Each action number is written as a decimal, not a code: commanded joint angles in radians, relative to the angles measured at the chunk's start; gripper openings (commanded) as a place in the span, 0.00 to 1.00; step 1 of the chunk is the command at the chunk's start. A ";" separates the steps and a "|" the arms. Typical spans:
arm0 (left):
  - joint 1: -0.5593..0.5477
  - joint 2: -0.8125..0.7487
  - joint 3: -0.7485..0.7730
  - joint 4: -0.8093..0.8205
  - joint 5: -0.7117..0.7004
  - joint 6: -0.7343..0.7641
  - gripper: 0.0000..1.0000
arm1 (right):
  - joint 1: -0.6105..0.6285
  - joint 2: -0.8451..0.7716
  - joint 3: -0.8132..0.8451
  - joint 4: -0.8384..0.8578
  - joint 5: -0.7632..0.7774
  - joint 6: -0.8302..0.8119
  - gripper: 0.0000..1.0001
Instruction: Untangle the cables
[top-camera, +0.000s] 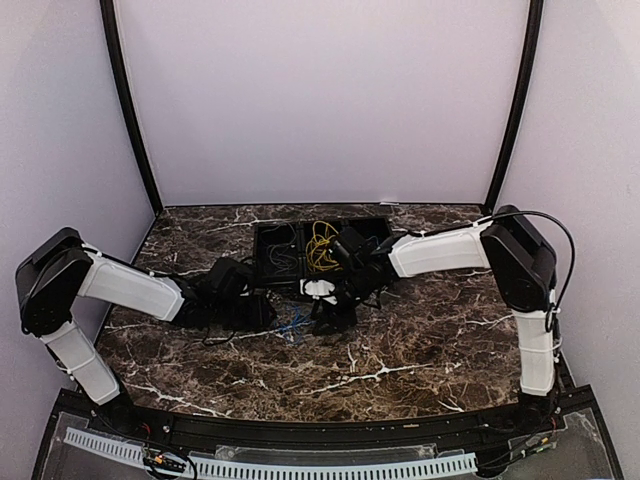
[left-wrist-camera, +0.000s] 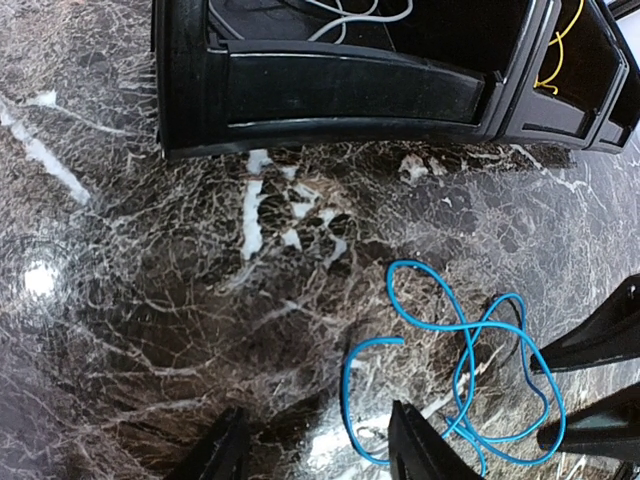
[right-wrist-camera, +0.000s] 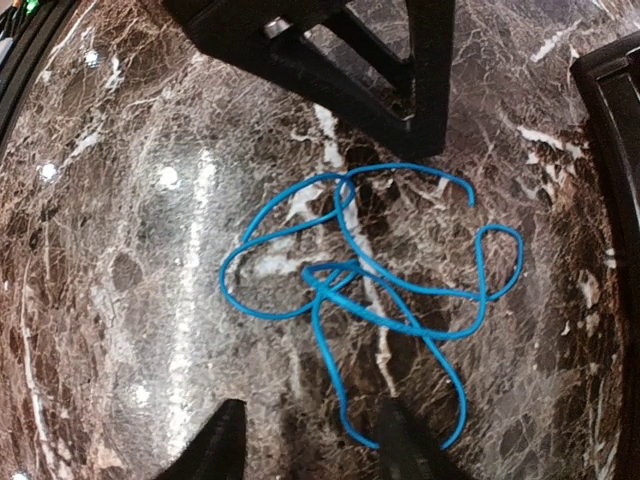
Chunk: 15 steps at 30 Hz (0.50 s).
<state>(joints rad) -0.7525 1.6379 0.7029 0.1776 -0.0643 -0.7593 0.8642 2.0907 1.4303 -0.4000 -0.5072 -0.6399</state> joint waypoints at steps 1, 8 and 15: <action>0.004 -0.013 -0.008 0.007 0.002 -0.003 0.49 | 0.009 0.039 0.077 0.030 0.014 0.032 0.25; 0.005 -0.138 -0.086 0.072 -0.009 0.083 0.53 | 0.009 -0.108 0.037 0.005 0.013 0.041 0.00; 0.002 -0.375 -0.236 0.255 0.060 0.199 0.56 | 0.007 -0.233 0.097 -0.144 -0.030 0.058 0.00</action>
<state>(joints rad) -0.7525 1.3849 0.5343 0.3023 -0.0448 -0.6502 0.8650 1.9373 1.4765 -0.4671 -0.5018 -0.6006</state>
